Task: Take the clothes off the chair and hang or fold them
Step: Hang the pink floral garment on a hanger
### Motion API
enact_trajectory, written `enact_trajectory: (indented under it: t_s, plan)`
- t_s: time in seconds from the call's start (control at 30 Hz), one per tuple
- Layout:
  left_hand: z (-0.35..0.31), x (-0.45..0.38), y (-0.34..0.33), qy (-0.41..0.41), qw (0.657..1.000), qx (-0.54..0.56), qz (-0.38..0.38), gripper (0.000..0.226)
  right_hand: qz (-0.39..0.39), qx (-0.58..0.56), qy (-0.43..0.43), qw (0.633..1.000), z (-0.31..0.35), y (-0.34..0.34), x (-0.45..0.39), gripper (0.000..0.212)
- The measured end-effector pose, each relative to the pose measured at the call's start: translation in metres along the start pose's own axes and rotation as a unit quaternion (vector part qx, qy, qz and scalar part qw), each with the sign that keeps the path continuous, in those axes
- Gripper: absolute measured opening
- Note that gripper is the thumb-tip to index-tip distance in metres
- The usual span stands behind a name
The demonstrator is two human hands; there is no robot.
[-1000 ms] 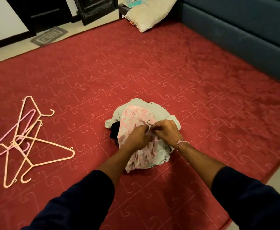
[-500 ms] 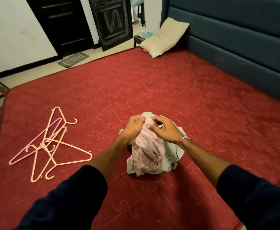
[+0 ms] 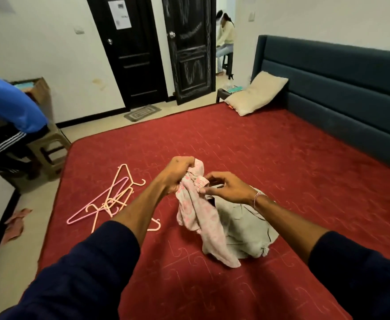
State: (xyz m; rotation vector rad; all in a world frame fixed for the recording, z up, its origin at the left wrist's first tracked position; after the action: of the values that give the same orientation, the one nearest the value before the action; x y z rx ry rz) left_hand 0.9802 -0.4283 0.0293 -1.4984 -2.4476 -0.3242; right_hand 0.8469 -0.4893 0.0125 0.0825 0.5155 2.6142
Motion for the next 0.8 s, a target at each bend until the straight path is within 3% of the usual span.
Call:
enact_trajectory:
  t_s: [0.13,0.2,0.27,0.4,0.5,0.63,0.8]
  plan:
    - [-0.026,0.030,0.033,-0.054,0.991,-0.121,-0.005,0.007,-0.013,0.039,0.024,0.999,0.037,-0.018,-0.012,0.031]
    - [-0.047,0.044,0.052,-0.105,0.957,-0.269,-0.025,0.013,-0.035,0.044,0.036,0.998,0.059,-0.022,-0.014,0.031]
    - [-0.063,0.060,0.067,-0.134,0.932,-0.336,-0.036,0.012,-0.036,0.069,0.050,0.996,0.087,-0.028,-0.017,0.030]
    - [-0.080,0.085,0.089,-0.173,0.960,-0.222,0.000,0.020,-0.053,0.061,0.072,0.994,0.137,-0.037,-0.027,0.025]
    - [-0.079,0.100,0.100,-0.154,0.979,-0.127,0.046,0.020,-0.069,0.097,0.086,0.989,0.161,-0.043,-0.035,0.030]
    - [-0.091,0.119,0.112,-0.192,0.950,-0.236,0.062,0.040,-0.071,0.084,0.082,0.991,0.182,-0.061,-0.038,0.030]
    - [-0.102,0.137,0.133,-0.212,0.937,-0.267,0.074,0.012,-0.017,-0.001,0.016,1.000,0.170,-0.088,-0.023,0.037]
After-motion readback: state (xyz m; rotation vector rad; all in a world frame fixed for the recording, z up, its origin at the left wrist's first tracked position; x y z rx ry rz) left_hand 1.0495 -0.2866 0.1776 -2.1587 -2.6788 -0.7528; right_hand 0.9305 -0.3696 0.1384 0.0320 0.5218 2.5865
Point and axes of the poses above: each hand's wrist, its own x-axis away from the middle knuckle, its own y-axis out of the back of the hand, z = x × y, the point moved 8 cm from there along -x, towards the middle knuckle, and after that the axes turned 5 degrees about -x, right-handed, at the moved point
